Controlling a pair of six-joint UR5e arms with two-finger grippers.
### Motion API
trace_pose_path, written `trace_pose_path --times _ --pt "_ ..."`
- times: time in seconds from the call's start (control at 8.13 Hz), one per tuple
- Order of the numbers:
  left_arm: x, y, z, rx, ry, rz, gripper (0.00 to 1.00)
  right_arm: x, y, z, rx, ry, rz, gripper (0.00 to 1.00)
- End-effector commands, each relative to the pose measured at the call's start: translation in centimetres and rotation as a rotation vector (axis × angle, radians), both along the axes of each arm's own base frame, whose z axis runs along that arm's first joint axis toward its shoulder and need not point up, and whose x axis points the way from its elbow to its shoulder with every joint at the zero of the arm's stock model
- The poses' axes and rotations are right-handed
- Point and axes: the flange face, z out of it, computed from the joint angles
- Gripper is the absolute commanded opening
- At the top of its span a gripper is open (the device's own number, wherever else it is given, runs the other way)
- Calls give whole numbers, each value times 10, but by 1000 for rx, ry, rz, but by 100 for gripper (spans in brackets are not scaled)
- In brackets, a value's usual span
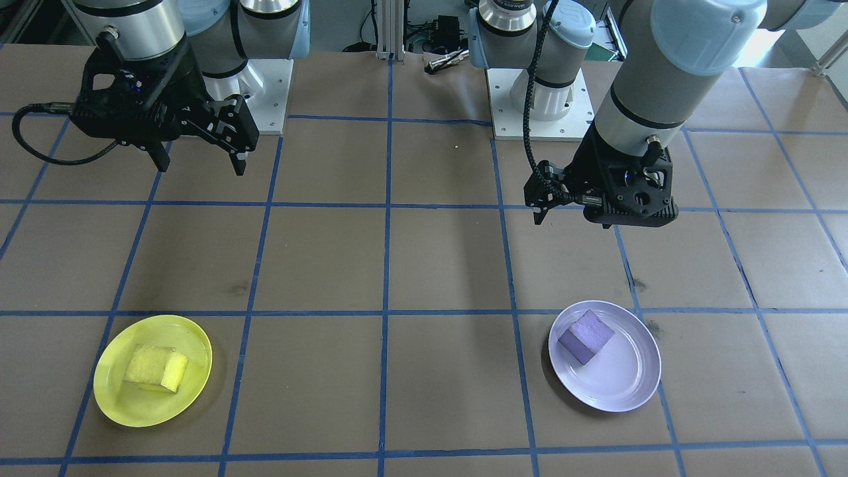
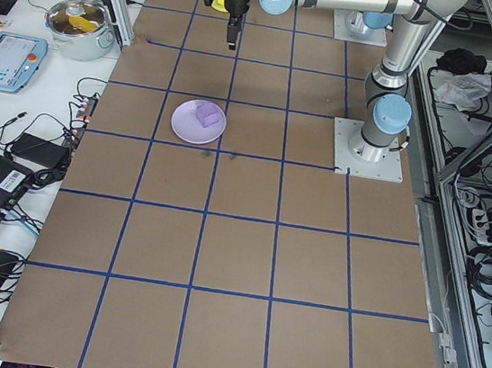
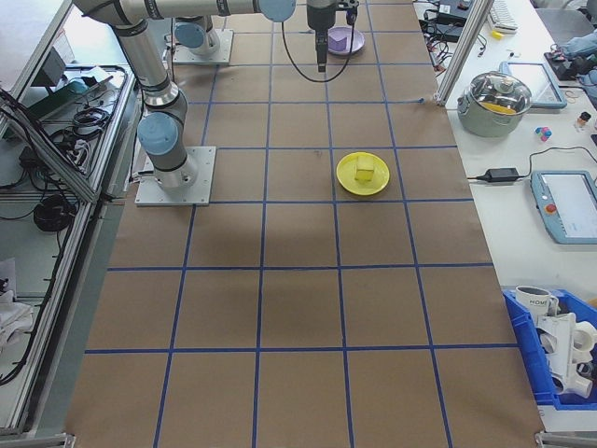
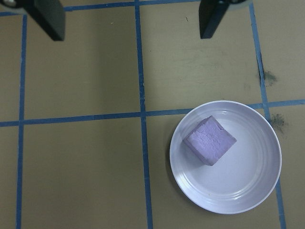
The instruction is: Sort blocks by color into plates
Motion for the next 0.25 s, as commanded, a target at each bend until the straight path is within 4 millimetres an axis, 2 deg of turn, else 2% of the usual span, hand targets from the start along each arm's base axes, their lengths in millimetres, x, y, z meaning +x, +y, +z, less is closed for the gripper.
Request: trace_pose_path --times 0.0,0.12 --pt "0 3 4 -7 -4 -4 100 0 -1 -1 2 0 0 100" --pt "1 2 2 -4 -7 -6 100 0 -1 -1 2 0 0 100"
